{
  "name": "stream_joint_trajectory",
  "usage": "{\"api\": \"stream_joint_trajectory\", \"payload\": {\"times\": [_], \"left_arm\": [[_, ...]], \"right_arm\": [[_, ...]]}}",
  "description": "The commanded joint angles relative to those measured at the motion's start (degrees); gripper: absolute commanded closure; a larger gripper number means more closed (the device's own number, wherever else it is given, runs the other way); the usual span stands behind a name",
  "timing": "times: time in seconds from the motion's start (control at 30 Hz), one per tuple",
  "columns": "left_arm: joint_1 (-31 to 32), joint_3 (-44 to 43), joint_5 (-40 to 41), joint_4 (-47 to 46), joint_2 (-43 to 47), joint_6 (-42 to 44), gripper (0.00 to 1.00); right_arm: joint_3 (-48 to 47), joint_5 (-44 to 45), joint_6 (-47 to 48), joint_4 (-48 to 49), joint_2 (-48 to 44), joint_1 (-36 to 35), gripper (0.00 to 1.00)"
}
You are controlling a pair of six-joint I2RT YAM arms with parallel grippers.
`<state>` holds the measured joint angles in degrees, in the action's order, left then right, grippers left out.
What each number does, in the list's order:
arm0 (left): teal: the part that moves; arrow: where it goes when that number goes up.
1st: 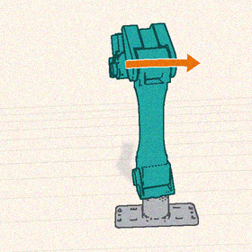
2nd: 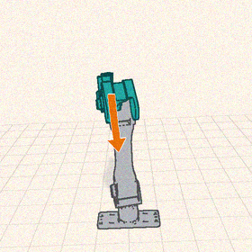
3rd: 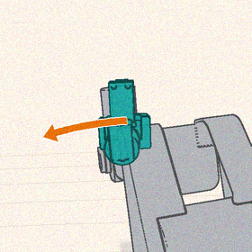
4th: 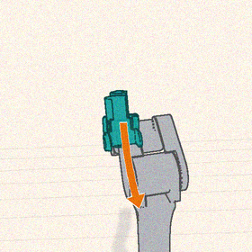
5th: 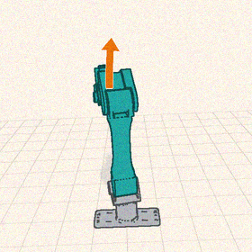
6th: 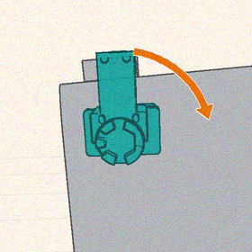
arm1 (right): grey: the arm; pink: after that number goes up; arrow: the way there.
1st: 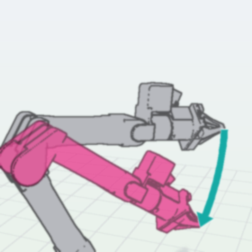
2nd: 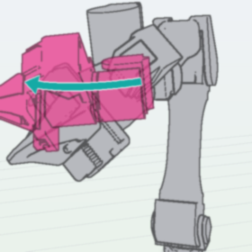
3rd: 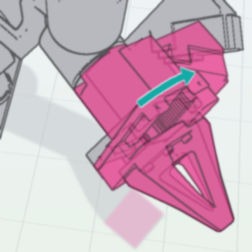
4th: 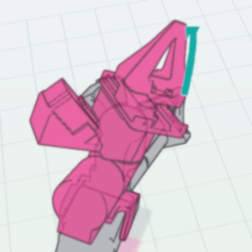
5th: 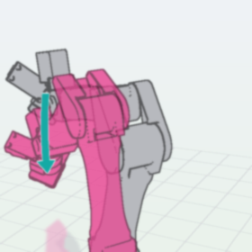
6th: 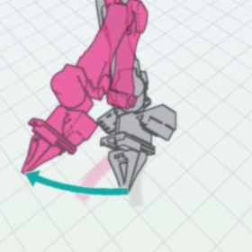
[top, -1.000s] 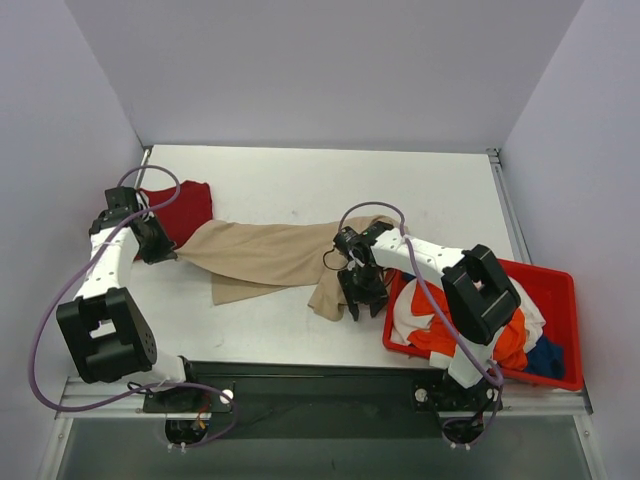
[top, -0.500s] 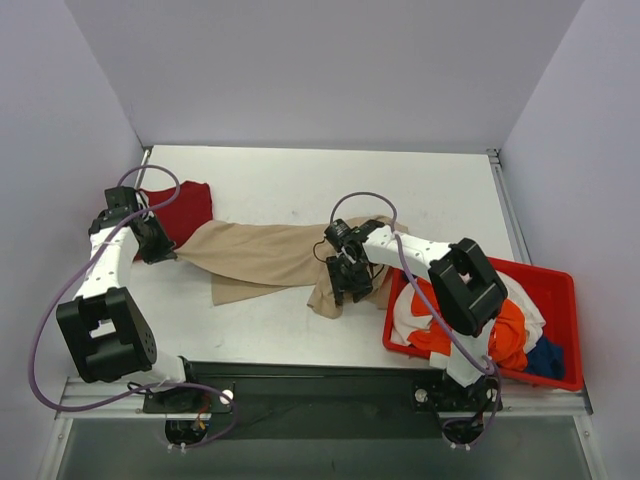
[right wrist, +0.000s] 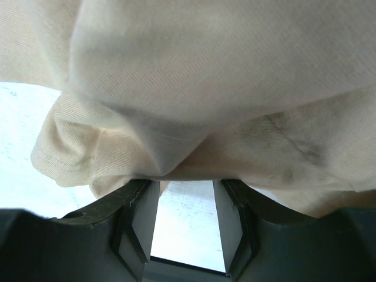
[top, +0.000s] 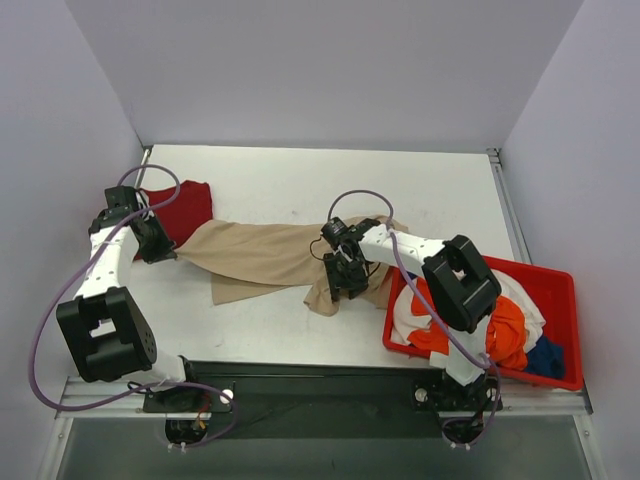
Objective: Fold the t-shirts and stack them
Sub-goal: Flatten out the tshirt
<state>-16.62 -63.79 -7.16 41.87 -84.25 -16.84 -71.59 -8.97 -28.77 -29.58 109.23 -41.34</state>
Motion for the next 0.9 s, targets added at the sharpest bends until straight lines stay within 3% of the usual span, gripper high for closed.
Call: {"api": "stream_joint_trajectory", "payload": {"times": [0.0, 0.17, 0.5, 0.87], "left_arm": [[-0.52, -0.72, -0.4, -0.29, 1.37, 0.93, 1.0], [-0.43, -0.02, -1.54, -0.56, 1.45, 0.41, 1.0], [0.1, 0.42, -2.33, -1.09, 0.31, -0.47, 1.0], [2.38, 3.06, -3.12, -1.96, 0.75, -1.18, 1.0]], "right_arm": [[0.92, 3.52, -1.37, -1.62, 1.25, -1.11, 0.6], [4.17, 8.78, -3.65, -1.62, -0.85, -2.42, 0.62], [9.89, 20.21, -11.91, -0.74, -3.32, -11.56, 0.6], [14.64, 24.35, -21.84, -7.24, -5.34, -18.76, 0.59]]}}
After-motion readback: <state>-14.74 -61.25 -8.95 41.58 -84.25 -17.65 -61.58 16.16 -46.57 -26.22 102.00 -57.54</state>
